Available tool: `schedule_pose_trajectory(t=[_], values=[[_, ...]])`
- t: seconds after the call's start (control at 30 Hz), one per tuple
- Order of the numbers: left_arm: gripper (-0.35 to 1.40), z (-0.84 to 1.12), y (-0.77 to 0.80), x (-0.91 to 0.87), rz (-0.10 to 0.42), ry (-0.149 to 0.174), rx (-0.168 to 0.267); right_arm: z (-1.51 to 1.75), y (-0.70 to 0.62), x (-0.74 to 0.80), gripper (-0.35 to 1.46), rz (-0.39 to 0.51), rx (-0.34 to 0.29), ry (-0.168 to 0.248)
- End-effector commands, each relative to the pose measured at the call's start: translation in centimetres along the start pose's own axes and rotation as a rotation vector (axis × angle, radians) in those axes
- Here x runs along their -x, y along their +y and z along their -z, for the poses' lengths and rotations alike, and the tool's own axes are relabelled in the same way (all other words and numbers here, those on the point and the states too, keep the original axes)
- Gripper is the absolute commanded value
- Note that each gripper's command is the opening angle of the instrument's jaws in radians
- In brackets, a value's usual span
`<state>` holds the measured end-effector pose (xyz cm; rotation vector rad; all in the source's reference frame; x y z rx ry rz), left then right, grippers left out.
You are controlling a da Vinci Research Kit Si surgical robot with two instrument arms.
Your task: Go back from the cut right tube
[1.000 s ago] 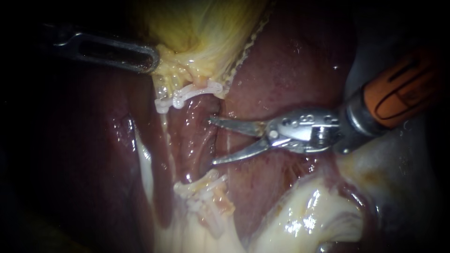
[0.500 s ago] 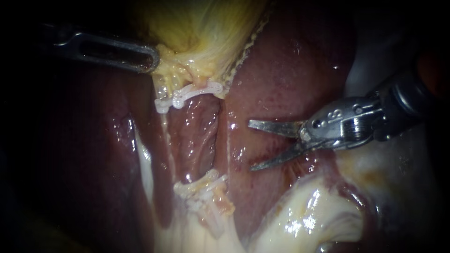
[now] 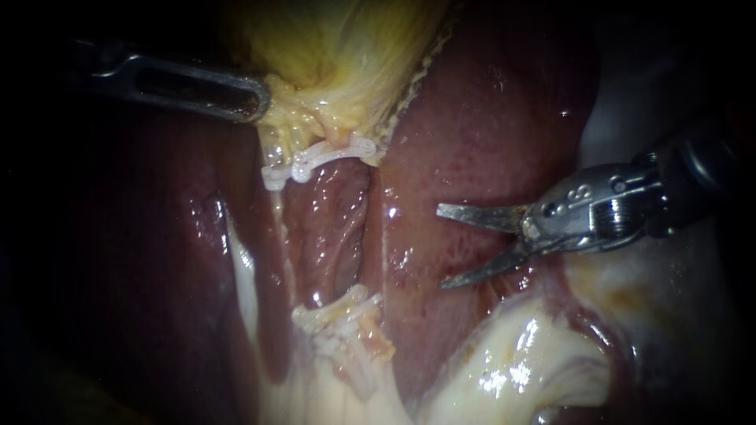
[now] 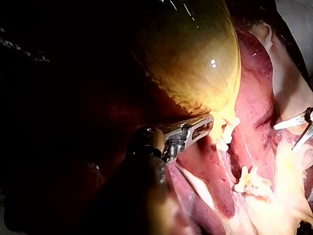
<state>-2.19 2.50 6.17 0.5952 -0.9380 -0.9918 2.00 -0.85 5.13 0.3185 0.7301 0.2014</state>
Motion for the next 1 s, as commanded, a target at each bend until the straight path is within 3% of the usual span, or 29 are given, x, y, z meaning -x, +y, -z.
schedule_pose_trajectory(t=[0.03,0.53,1.0], values=[[-0.35,-0.03,0.00,-0.01,-0.002,-0.001,0.003,0.00,0.00,0.01,1.38,0.001,0.000,-0.003],[-0.35,-0.48,0.02,-0.20,-0.006,-0.001,-0.005,0.03,0.04,0.09,1.38,0.001,0.006,-0.003],[-0.35,-0.46,0.05,-0.22,-0.006,0.007,-0.014,0.02,0.04,0.07,1.38,0.000,0.001,-0.006]])
